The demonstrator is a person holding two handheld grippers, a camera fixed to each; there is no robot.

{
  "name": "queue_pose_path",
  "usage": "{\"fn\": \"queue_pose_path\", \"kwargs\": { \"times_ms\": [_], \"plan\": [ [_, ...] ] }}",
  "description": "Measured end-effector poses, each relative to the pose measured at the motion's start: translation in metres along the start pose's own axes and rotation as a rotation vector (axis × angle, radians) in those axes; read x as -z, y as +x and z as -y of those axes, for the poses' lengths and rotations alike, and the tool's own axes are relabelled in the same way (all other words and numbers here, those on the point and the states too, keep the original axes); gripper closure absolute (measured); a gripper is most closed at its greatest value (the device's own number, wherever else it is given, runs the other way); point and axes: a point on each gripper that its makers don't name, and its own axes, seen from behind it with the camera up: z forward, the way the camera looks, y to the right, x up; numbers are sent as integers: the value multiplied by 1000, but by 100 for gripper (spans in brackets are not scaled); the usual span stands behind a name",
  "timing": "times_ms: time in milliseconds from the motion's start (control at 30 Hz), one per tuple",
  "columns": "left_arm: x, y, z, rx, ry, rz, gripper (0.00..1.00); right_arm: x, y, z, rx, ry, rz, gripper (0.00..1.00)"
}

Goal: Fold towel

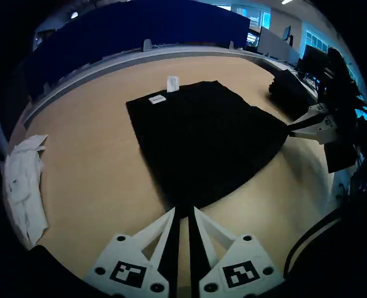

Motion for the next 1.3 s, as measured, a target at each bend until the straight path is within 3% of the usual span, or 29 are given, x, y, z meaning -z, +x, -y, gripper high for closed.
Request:
{"fn": "queue_pose_path", "kwargs": {
  "times_ms": [467,900,1100,1300],
  "plan": [
    [49,37,2,80,19,-68,89,46,40,4,30,7,-52,84],
    [90,55,-6,120,30,-87,89,90,63,14,65,21,-68,84],
    [102,57,-10,145,23,-91,89,102,67,18,67,28,-66,84],
    [104,57,-11,139,26,-87,89,106,69,19,68,34,-64,84]
  ]
}}
